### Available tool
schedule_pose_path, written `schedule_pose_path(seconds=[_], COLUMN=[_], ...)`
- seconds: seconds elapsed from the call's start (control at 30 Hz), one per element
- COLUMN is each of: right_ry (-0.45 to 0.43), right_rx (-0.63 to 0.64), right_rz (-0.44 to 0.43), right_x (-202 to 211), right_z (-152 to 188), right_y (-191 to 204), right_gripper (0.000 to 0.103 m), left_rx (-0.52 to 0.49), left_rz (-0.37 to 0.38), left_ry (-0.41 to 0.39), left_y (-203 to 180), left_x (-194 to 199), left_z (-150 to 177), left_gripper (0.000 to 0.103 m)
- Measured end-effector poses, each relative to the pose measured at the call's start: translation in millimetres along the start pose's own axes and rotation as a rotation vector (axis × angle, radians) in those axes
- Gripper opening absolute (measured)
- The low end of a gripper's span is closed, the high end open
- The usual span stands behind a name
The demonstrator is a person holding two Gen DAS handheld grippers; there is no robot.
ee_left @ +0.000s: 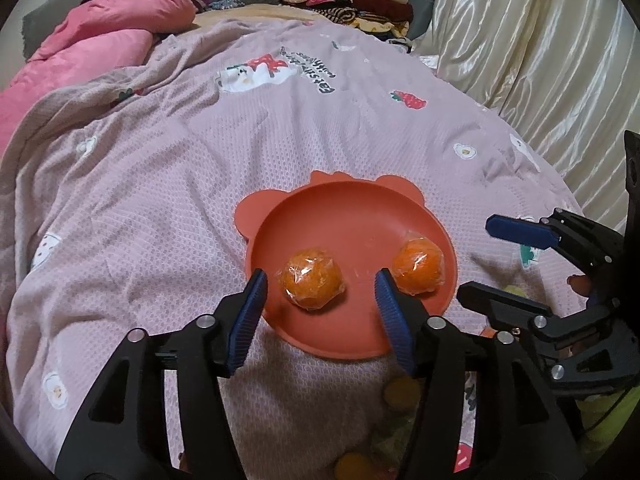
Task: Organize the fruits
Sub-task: 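Lower the oranges into the plate and open both tools, then withdraw both open tools from the plate back toward the fruit row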
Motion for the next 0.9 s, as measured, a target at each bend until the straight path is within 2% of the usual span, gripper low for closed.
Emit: schedule_pose_path(seconds=[0.17, 0.23, 0.5, 0.73, 0.9], right_ry=[-0.025, -0.038, -0.094, -0.138, -0.158], right_rx=[-0.014, -0.024, -0.052, -0.071, -0.083], right_rz=[0.007, 0.013, 0.032, 0.039, 0.038], right_x=[13.3, 19.1, 46.9, 71.6, 82.7], right_z=[-0.3, -0.6, 0.4, 7.6, 12.3], right_y=[-2.3, -3.3, -11.4, -17.4, -19.3], right_gripper=[0.077, 0.083, 0.093, 0.095, 0.096], left_rx=[0.003, 0.012, 0.052, 0.062, 0.072], left_rz=[-0.012, -0.018, -0.049, -0.08, -0.086], left_ry=[-0.023, -0.032, -0.099, -0.166, -0.173], left_y=[-1.8, -1.0, 2.2, -5.3, -12.6], left_x=[11.4, 17.0, 49.7, 76.5, 81.6], left_z=[2.8, 5.3, 14.2, 20.2, 29.9], left_gripper=[0.055, 0.061, 0.077, 0.088, 0.093])
Point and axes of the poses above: each gripper's, at about its wrist camera, not at the fingertips, and x roughly against the way its jaws point, y to its left, z to its underside, the point moved 5 cm from there along -x, roughly the way its jaws point, and after that the axes turned 11 degrees about y, right-handed, at the moved point
